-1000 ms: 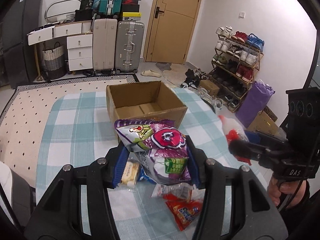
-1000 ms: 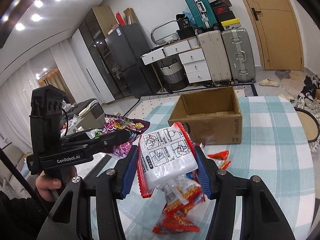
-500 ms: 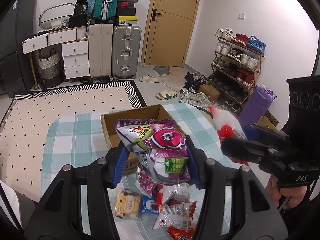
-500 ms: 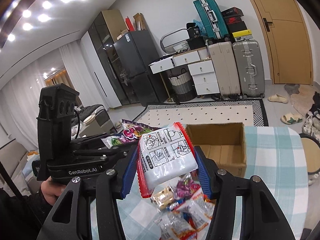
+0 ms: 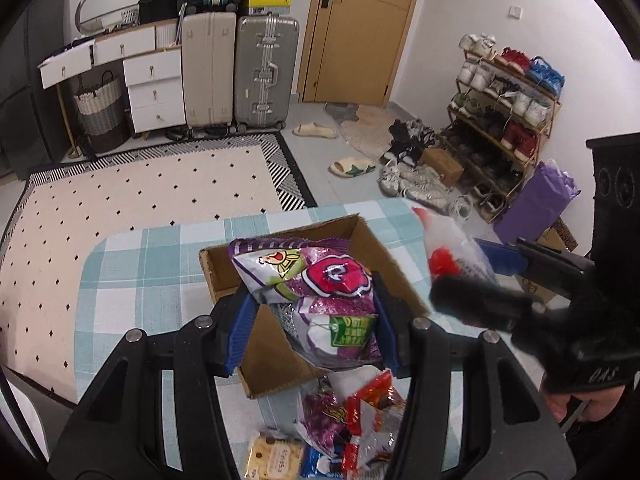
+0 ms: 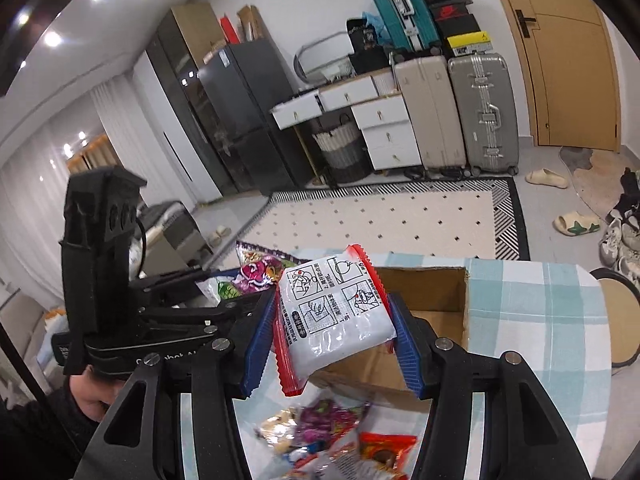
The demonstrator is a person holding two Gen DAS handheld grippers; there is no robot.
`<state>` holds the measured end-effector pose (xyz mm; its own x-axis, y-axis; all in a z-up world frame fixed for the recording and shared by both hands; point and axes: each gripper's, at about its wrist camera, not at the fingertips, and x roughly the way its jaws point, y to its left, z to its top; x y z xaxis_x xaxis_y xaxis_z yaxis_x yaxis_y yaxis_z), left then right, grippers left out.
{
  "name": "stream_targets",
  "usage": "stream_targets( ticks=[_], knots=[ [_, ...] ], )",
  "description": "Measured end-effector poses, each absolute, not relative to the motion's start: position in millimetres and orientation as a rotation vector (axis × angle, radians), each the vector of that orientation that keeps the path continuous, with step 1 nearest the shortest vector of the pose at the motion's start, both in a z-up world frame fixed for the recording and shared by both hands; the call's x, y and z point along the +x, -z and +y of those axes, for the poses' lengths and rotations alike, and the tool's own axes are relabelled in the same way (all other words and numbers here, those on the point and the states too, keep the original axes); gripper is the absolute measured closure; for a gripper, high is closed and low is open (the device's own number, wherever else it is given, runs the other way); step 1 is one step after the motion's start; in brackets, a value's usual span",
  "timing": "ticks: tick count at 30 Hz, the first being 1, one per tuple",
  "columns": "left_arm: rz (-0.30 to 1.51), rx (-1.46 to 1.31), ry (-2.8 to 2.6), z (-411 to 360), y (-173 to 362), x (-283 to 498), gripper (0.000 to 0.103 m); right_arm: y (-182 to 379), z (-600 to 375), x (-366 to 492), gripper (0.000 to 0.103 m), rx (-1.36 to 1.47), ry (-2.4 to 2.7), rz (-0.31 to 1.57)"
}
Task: Organize snacks
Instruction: 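Carry both held bags over the cardboard box with both grippers, then open both grippers to drop the bags into the box, then move both grippers back toward the remaining snack pile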
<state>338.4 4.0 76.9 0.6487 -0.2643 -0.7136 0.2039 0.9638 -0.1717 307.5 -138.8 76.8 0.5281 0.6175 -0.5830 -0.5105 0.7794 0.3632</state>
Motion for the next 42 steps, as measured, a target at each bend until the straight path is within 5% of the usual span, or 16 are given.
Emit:
stream_targets(
  ticks=[22,26,31,42],
  knots=[
    [0.994,-0.091,0.232,9.2,53.2,406.2,0.052,40.0,-125.8,376.0,0.043,0.149,-0.638,0.935],
    [0.977,-0.107,0.245,13.8,54.5,406.5,0.048,38.3,-126.2,372.6,0.036,0.136,-0.616,0.916],
    [0.918,-0.101,0.201,17.9,43.4,397.6,0.022,25.3,-136.0,367.0,0.026,0.159,-0.617,0.883],
    [0.82,-0.09,0.189,27.4,4.3,325.0,0.022,-14.4,-168.6,292.4,0.01,0.187,-0.607,0.73]
  ],
)
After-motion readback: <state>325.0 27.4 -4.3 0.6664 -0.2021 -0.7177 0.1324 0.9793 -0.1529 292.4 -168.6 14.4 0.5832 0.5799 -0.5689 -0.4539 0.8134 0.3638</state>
